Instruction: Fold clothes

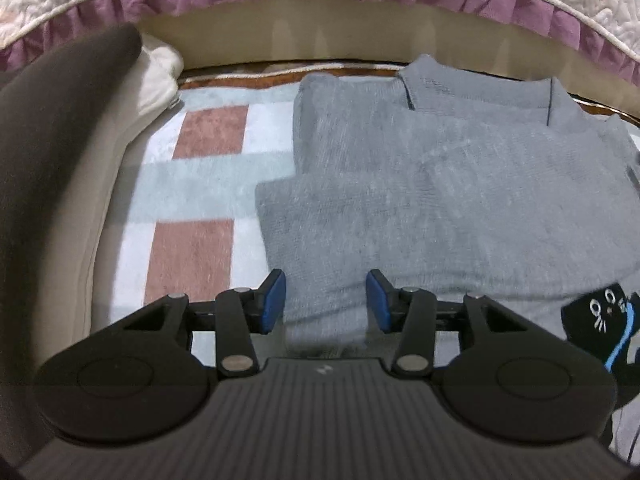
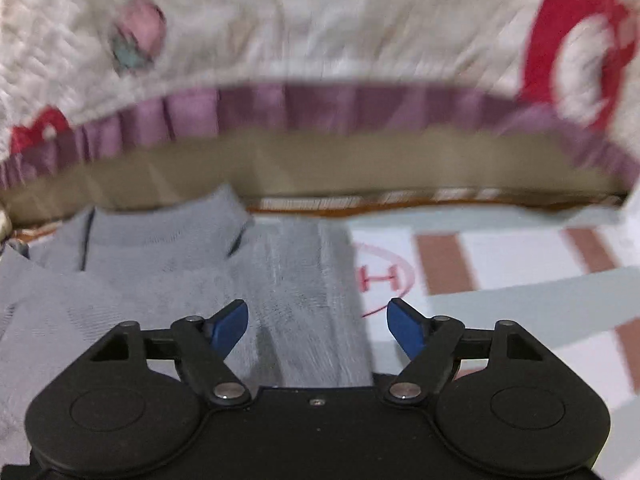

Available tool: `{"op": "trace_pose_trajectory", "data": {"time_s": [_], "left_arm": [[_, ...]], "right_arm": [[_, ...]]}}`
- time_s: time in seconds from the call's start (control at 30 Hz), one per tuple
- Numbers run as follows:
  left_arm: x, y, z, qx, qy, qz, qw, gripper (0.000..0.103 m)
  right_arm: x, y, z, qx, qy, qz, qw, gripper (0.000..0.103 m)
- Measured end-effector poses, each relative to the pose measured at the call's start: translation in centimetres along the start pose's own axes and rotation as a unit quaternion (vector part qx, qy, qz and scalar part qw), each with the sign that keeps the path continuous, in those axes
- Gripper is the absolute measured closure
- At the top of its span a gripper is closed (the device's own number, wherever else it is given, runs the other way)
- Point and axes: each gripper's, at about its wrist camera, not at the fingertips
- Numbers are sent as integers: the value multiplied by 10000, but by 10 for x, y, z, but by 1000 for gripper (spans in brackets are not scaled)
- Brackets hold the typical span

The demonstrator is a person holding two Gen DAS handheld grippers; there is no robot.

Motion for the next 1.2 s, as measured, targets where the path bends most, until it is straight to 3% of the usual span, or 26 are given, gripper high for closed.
{"op": "trace_pose_trajectory", "data": {"time_s": [0.03,0.07,0.1,0.2,0.27,0.3,0.4,0.43,0.47,0.5,0.53,0.57,0.67,0.73,0.8,0.87,1.0,1.1,1.17,1.2], "left_arm": [[0,-1,-1,13,-21,18,10000,56],[-1,-2,-3,27,-41,36,10000,56],[-1,-3,-4,40,-62,54,10000,56],[-2,-6,-8,99,-132,146,9998,55],[-3,-8,-12,182,-198,292,9992,55],[-4,-9,-14,224,-231,365,9988,55],[-10,-10,-20,226,-419,633,9969,52],[-12,-9,-21,219,-477,685,9963,52],[-13,-7,-22,278,-515,665,9961,52],[-14,-5,-22,353,-546,618,9960,52],[-13,-3,-24,419,-489,560,9964,51],[-11,-1,-27,480,-391,497,9968,51],[-5,9,-37,649,-189,285,9973,50],[-5,15,-45,765,-266,223,9965,45],[-6,17,-56,944,-678,206,9930,43],[-7,21,-62,1006,-580,320,9927,41],[-12,32,-65,1041,-260,109,9942,41],[-21,40,-74,895,-397,143,9951,42],[-28,45,-80,863,-587,204,9943,42],[-31,51,-83,789,-687,170,9944,42]], "right_arm": [[-3,-9,4,59,-52,-6,10000,35],[-6,-14,5,2,-36,-8,10000,72],[-9,-18,4,-4,5,-106,9999,92],[-15,-17,-1,-119,34,-498,9987,96],[-12,-4,-4,-363,184,-1103,9931,102],[-10,3,-5,-477,246,-1383,9889,95],[-29,38,-14,-320,-309,-966,9943,87],[-35,53,-25,-179,-387,-508,9978,80],[-41,69,-37,-37,-465,-48,9989,63],[-47,85,-48,105,-541,412,9976,52],[-53,100,-60,243,-595,857,9943,51],[-57,115,-76,305,-215,986,9944,51],[-70,154,-127,685,542,603,9944,51],[-90,175,-153,1065,234,790,9909,51],[-106,195,-182,1402,-155,1063,9843,51],[-115,210,-211,1638,-361,1189,9786,51],[-125,230,-242,1754,-1181,1566,9648,50],[-122,233,-261,2135,-1716,2165,9371,50],[-110,236,-279,2479,-1746,2334,9239,50],[-102,237,-285,2437,-1642,2335,9269,50]]}}
Point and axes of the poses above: each gripper's, at about its wrist camera, not at the fingertips, and y roughly against the way its jaws point, x to its left, z to its top, and after that the axes turned 4 degrees about -y, right-handed
